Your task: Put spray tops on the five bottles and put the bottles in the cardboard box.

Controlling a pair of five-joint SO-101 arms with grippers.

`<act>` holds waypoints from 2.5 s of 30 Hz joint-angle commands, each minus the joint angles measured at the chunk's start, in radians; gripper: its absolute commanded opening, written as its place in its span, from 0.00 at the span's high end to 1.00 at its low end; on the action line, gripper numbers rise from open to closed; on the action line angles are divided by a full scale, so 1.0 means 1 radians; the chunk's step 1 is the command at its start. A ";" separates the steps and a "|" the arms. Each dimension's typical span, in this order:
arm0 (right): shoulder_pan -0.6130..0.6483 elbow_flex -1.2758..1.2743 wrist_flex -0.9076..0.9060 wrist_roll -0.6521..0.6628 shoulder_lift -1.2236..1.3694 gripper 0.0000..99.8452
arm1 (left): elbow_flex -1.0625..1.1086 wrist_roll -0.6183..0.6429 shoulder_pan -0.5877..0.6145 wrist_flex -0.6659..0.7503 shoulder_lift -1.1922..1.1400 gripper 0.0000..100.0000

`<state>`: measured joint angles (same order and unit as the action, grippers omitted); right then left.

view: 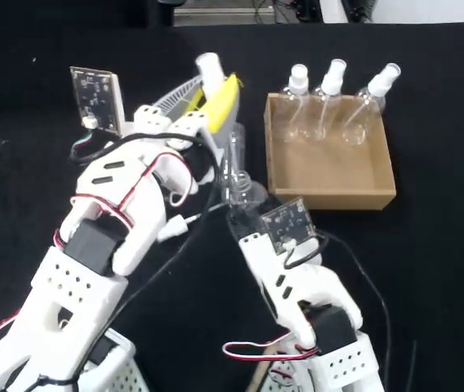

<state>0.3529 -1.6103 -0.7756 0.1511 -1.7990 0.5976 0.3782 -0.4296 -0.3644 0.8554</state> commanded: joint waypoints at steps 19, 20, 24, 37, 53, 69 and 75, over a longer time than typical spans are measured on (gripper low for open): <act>0.005 0.010 0.025 -0.005 -0.099 0.99 | 0.232 0.006 -0.061 0.011 0.029 0.97; 0.005 0.010 0.025 -0.005 -0.099 0.99 | 0.228 0.006 -0.059 -0.011 0.029 0.96; 0.003 0.010 0.025 0.000 -0.099 0.99 | 0.220 0.011 -0.059 -0.100 0.037 0.80; 0.005 0.008 0.025 0.002 -0.099 0.99 | 0.306 0.005 0.280 -0.193 0.431 0.73; -0.279 0.282 -0.026 -0.055 -0.094 0.99 | 0.954 -0.058 0.440 0.192 0.494 0.73; -0.821 0.776 0.137 -0.054 0.348 0.99 | 1.059 -0.060 0.205 0.199 0.494 0.73; -1.017 0.719 0.420 -0.063 0.665 0.99 | 1.053 -0.061 0.206 0.201 0.494 0.73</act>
<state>-0.5692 -0.8953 -0.5086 0.0974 -1.2589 1.6655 0.3276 -0.2071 -0.1895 1.3311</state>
